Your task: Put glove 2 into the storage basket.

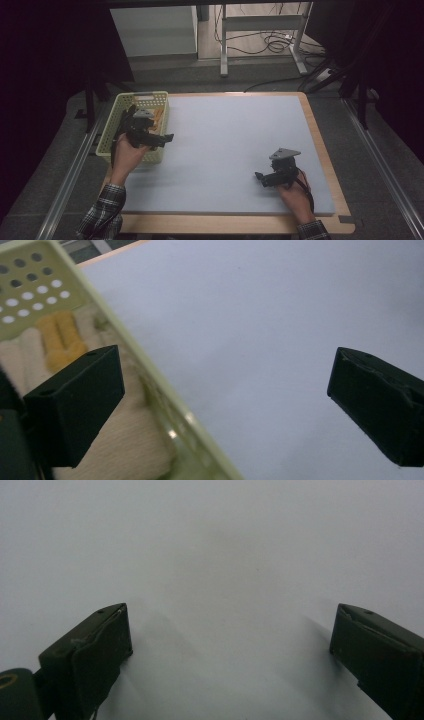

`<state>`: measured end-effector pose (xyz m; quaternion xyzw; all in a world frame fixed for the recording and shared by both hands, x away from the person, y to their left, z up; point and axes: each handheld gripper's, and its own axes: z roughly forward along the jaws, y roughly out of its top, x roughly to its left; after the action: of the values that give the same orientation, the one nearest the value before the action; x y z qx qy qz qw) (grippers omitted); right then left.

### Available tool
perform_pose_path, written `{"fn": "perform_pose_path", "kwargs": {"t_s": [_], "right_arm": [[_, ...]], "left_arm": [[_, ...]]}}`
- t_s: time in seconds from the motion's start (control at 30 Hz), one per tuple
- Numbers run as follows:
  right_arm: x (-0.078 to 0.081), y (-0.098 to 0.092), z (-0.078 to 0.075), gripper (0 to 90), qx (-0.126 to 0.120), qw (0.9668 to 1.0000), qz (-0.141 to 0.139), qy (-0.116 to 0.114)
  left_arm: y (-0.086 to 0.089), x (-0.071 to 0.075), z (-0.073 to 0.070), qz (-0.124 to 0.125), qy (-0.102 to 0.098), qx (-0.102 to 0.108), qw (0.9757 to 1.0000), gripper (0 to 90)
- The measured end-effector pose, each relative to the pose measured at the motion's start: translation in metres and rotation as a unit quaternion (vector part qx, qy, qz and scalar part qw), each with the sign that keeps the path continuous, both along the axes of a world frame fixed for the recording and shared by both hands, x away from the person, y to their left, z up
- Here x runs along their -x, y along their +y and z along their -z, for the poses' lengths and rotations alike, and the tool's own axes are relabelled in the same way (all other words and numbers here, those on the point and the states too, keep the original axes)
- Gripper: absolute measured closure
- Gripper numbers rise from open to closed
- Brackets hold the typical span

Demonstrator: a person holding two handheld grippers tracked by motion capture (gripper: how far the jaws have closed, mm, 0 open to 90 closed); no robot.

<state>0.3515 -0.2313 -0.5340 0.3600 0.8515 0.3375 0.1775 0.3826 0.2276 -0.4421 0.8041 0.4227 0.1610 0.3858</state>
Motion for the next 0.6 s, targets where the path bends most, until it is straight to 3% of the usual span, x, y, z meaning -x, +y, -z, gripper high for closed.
{"fn": "perform_pose_path", "kwargs": {"t_s": [0.33, 0.6], "right_arm": [[0.0, 0.0, 0.0, 2.9, 0.0, 1.0, 0.001, 0.001], [0.0, 0.0, 0.0, 2.9, 0.0, 1.0, 0.0, 0.001]], "left_arm": [[-0.03, 0.014, 0.002, 0.043, -0.012, 0.006, 0.999, 2.0], [-0.053, 0.027, 0.012, 0.076, -0.016, 0.01, 0.9969, 2.0]]}}
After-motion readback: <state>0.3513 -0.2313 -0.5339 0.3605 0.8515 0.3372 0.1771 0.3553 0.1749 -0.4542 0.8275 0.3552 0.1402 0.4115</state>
